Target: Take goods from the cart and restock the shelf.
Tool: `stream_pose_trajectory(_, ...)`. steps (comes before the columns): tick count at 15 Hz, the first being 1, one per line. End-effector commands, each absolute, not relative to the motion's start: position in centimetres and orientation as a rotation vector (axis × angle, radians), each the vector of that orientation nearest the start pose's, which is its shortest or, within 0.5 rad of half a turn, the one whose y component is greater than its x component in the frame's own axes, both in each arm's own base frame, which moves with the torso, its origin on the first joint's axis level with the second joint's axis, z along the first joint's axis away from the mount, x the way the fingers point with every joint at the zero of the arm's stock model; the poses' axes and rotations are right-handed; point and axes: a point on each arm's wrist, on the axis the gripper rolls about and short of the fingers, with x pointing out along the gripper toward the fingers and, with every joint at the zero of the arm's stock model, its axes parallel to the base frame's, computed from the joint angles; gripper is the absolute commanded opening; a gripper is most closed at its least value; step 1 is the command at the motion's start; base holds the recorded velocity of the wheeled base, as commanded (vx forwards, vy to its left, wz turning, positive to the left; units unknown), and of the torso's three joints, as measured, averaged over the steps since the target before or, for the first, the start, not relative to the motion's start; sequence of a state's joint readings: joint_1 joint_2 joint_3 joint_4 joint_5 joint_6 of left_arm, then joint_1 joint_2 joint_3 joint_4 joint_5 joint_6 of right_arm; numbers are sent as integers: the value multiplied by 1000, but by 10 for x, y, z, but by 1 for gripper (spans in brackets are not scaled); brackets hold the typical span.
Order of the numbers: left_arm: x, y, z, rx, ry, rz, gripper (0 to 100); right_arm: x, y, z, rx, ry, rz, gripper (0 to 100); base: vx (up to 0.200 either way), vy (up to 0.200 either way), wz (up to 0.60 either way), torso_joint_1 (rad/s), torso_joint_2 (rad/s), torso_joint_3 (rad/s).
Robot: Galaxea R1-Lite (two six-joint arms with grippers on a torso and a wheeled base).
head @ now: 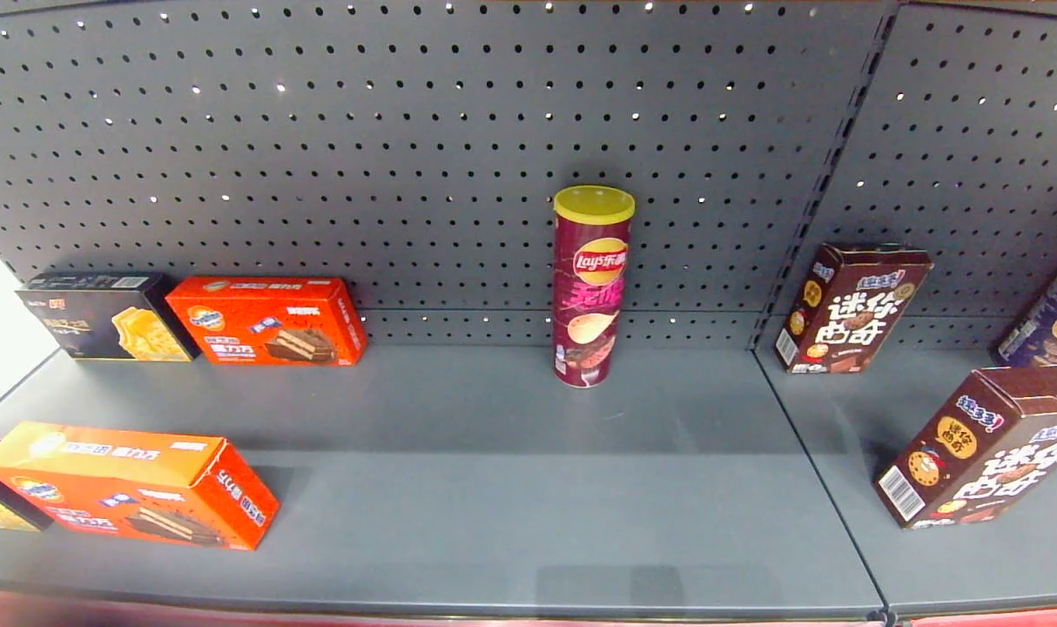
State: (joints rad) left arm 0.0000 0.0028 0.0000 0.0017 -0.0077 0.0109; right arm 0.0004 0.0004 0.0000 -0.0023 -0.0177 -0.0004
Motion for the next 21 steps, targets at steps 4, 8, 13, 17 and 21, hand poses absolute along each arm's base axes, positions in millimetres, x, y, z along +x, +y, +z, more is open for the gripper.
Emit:
stream_pose_trajectory(4, -23, 0, 75, 11, 5, -8, 100, -23, 0, 76, 0, 0, -20, 100, 0, 0, 600, 1, 4, 0)
stream_pose_trajectory(8, -23, 0, 75, 12, 5, -8, 100, -23, 0, 76, 0, -2, -20, 100, 0, 0, 600, 5, 4, -1)
stream_pose_trajectory(13, -23, 0, 75, 11, 5, -9, 100, -23, 0, 76, 0, 0, -20, 100, 0, 0, 600, 2, 0, 2)
stream_pose_trajectory(17, -23, 0, 75, 11, 5, -9, 100, -23, 0, 76, 0, 0, -20, 100, 0, 0, 600, 2, 4, 2)
stream_pose_trajectory(21, -23, 0, 75, 9, 5, -9, 100, -23, 0, 76, 0, 0, -20, 100, 0, 0, 600, 2, 1, 8)
